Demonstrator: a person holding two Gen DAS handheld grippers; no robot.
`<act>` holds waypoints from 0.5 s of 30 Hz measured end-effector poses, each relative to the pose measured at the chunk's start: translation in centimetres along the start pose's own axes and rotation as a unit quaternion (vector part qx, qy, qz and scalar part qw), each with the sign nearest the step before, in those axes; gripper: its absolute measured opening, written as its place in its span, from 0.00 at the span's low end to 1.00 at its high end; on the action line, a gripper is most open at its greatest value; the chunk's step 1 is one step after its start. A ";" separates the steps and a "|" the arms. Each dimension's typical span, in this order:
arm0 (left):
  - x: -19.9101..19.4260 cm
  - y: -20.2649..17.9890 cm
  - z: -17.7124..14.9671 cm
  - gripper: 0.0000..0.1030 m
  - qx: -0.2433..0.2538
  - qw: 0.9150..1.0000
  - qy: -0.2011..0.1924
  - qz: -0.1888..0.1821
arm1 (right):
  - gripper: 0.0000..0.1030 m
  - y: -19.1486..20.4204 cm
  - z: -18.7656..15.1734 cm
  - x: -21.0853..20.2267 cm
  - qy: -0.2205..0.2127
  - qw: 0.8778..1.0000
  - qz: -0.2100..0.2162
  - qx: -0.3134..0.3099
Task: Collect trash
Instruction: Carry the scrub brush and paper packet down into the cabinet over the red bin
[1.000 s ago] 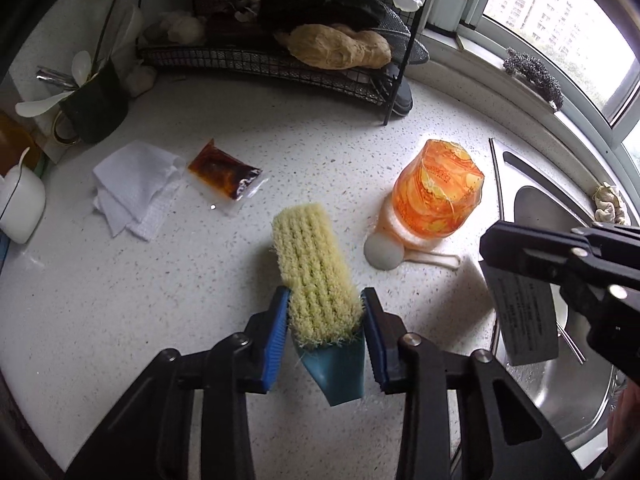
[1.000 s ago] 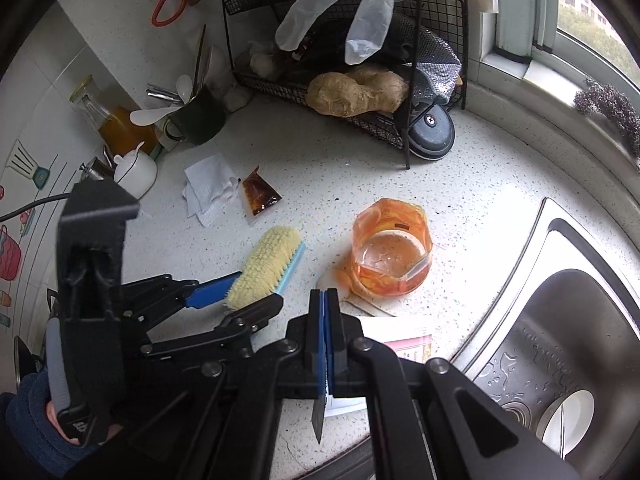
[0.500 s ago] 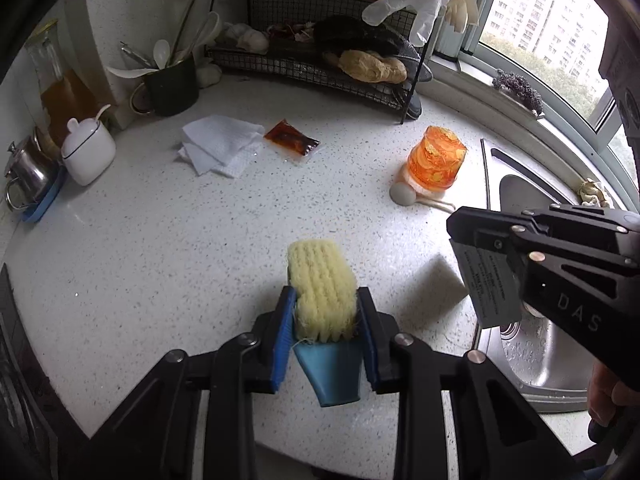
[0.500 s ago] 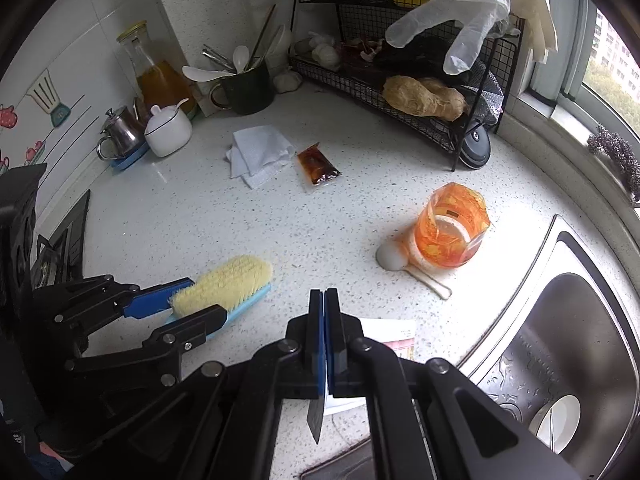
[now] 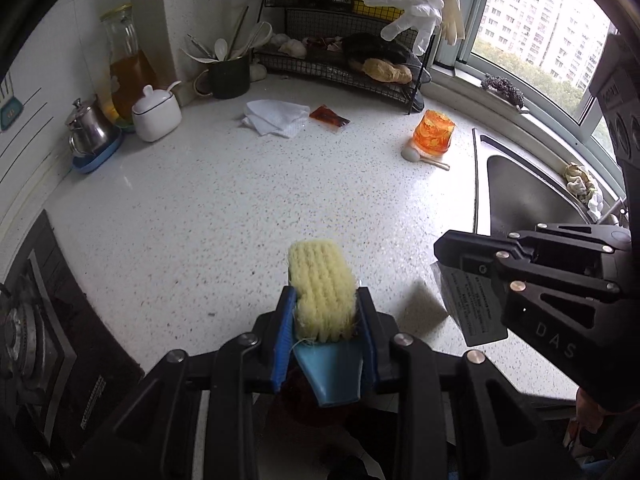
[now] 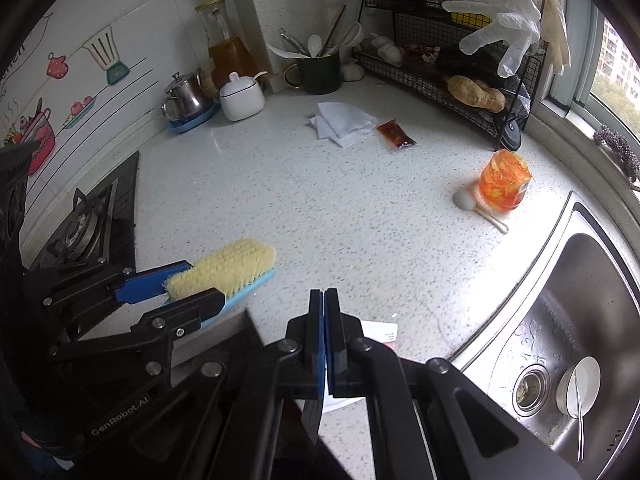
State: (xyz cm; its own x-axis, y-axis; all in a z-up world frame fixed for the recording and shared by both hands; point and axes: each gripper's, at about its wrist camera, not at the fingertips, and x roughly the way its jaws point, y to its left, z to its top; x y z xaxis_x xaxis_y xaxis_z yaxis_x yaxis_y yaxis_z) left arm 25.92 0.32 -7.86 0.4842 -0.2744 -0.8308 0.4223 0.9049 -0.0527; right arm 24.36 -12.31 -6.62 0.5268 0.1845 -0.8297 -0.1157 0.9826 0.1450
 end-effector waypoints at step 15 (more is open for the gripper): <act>-2.8 1.3 -10.7 0.26 -0.028 0.999 0.040 0.011 | 0.00 5.9 -8.0 -0.6 0.030 0.998 0.047 -0.005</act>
State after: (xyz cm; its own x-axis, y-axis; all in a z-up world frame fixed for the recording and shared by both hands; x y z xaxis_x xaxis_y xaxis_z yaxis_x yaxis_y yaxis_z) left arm 16.91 5.72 -11.51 0.4298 -0.2297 -0.8732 0.3682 0.9276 -0.0628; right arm 16.59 -6.83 -9.59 0.4623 0.2742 -0.8433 -0.1717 0.9607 0.2182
